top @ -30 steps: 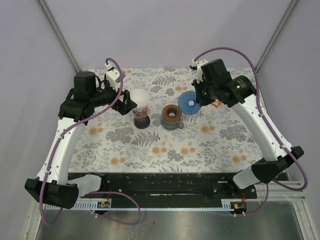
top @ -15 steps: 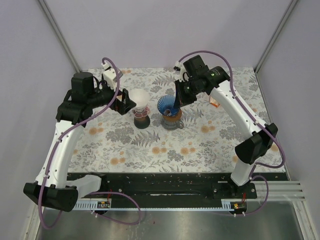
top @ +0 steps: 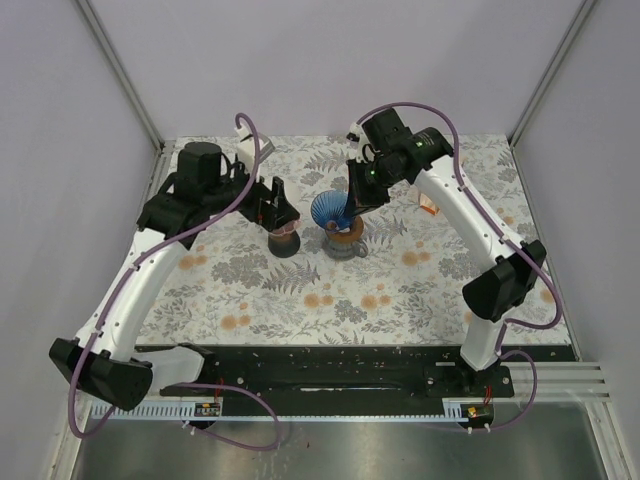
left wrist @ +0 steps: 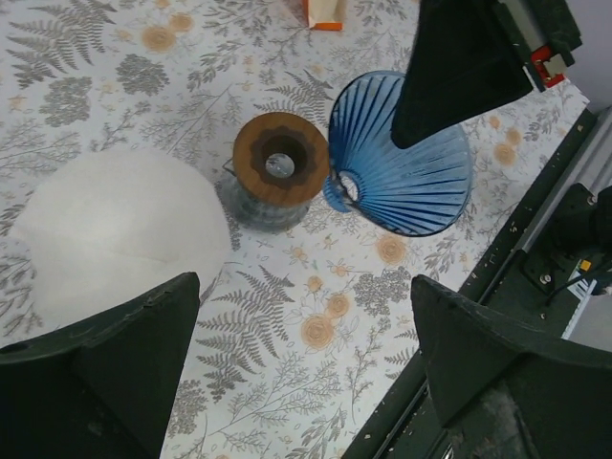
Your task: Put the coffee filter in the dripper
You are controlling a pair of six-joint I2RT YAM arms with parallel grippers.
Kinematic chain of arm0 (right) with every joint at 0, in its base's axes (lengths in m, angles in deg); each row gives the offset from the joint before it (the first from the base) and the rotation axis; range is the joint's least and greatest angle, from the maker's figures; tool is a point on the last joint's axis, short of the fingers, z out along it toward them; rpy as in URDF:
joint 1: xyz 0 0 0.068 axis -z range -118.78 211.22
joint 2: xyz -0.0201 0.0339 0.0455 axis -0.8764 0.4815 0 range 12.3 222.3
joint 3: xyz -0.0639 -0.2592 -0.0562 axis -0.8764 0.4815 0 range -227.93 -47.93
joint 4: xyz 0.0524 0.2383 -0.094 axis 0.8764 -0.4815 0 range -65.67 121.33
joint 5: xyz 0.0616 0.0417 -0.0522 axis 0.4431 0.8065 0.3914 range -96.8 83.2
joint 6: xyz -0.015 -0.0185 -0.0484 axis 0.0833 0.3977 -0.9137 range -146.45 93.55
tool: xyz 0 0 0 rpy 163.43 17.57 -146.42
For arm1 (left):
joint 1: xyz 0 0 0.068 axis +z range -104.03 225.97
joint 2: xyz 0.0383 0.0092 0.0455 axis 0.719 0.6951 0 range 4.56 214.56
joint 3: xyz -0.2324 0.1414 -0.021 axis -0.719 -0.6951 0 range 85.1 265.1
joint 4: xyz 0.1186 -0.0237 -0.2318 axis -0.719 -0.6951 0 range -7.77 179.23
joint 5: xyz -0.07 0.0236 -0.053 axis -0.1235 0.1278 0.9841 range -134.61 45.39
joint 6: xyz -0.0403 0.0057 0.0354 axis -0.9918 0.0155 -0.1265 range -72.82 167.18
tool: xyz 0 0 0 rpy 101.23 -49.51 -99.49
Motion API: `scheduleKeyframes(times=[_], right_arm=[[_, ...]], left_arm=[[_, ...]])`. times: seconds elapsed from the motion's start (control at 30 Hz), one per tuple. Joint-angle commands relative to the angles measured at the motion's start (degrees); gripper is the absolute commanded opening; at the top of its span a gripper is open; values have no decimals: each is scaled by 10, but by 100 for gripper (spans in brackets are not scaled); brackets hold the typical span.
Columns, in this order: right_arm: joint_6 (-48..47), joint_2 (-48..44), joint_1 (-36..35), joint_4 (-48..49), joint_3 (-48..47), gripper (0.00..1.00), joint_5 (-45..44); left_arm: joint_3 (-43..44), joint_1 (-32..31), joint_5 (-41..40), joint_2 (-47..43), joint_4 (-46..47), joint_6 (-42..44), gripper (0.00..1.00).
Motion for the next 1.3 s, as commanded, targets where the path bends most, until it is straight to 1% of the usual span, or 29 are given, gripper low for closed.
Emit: scheduleKeyframes(times=[0.0, 0.13, 0.3, 0.37, 0.5, 0.53, 0.6, 0.73, 0.77, 0.8, 0.93, 1.0, 1.07, 1.1, 1.17, 1.27], right_arm=[[8, 14, 1, -27, -43, 0, -6], [10, 19, 1, -33, -48, 0, 1], [10, 18, 1, -33, -51, 0, 4], [6, 15, 1, -32, -49, 0, 8], [-4, 10, 1, -32, -44, 0, 9], [-7, 8, 1, -31, -41, 0, 7], [-12, 5, 1, -30, -37, 0, 7], [-26, 0, 7, -27, -25, 0, -3], [-28, -1, 10, -24, -18, 0, -2], [-28, -3, 14, -18, -12, 0, 1], [-29, -15, 33, 8, 19, 1, 19], [-30, -18, 40, 14, 24, 13, -2], [-33, -23, 43, 24, 33, 28, -29], [-34, -26, 43, 31, 41, 34, -39], [-34, -34, 44, 54, 60, 39, -48], [-31, -39, 48, 72, 81, 41, -53]], left_arm=[[28, -29, -31, 18, 28, -15, 95], [42, -56, -52, 48, 46, -26, 94], [80, -93, -68, 106, 44, -33, 88], [93, -103, -74, 128, 39, -35, 83], [117, -111, -85, 165, 26, -46, 69], [120, -112, -86, 172, 24, -48, 65], [124, -115, -85, 181, 24, -52, 53], [132, -122, -69, 198, 24, -69, 19], [135, -123, -61, 204, 23, -76, 8], [139, -123, -56, 213, 21, -85, 1], [151, -123, -27, 246, 9, -119, 0], [156, -123, -22, 259, 10, -133, 0], [161, -124, -31, 270, 14, -146, 0], [162, -124, -36, 274, 17, -152, 0], [167, -122, -43, 281, 23, -165, 0], [169, -122, -65, 289, 35, -172, 0]])
